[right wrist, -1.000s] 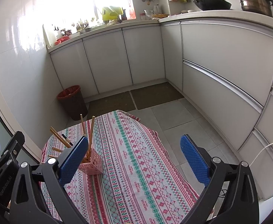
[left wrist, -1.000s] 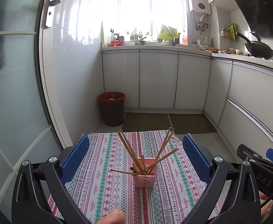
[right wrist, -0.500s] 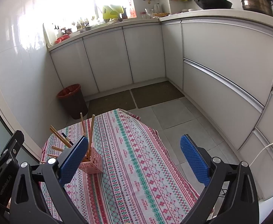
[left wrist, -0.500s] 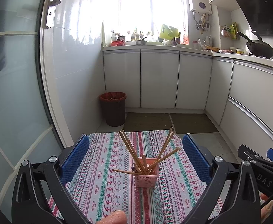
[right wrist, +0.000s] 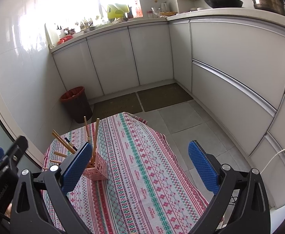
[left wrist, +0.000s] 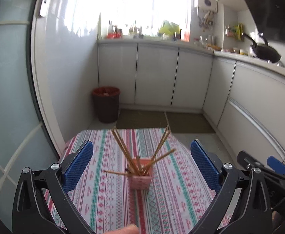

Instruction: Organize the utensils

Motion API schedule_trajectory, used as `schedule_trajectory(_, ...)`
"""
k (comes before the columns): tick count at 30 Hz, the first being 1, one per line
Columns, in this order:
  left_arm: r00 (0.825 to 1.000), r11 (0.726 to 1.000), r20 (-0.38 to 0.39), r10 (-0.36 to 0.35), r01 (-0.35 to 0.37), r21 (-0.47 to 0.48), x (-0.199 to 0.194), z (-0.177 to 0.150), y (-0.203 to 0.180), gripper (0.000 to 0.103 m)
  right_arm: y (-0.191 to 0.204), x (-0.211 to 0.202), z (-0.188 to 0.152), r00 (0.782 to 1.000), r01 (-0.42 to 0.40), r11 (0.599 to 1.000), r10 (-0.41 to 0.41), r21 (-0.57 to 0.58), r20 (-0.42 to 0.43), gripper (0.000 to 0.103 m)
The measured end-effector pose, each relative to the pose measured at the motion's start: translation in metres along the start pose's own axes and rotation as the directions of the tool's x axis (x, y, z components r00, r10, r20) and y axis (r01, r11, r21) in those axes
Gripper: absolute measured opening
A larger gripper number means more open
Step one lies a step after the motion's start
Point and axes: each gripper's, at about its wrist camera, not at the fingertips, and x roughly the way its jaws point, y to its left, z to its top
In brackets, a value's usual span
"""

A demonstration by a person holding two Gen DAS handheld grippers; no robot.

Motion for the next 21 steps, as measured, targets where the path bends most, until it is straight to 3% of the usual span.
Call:
schedule_trajectory(4,0.999,0.999,-0.031,0.042,-0.041,0.035,0.007,-0.007,-0.004,0.096,-0.001,0.001,0.001,1.0,-0.009,1.0,0.009,0.004,-0.009,0.096)
schedule_trajectory(9,0.996,0.995,-0.004,0.087,-0.087,0.043,0.004,-0.006,-0.003,0.096,-0.002,0.002,0.002,1.0,-0.009,1.0,0.009,0.003,-0.011,0.096)
schedule_trajectory(15,0.994,0.993,0.054,0.09,-0.094,0.065,-0.005,-0.006,-0.008,0.092,-0.002,0.002,0.002,1.0,-0.002,1.0,0.002,-0.001,-0.012,0.096)
schedule_trajectory(21,0.993,0.993,0.062,0.104,-0.108,0.053,-0.009,-0.001,-0.006,0.096,-0.002,0.001,0.002,1.0,0.003,1.0,-0.003,-0.003,-0.003,0.096)
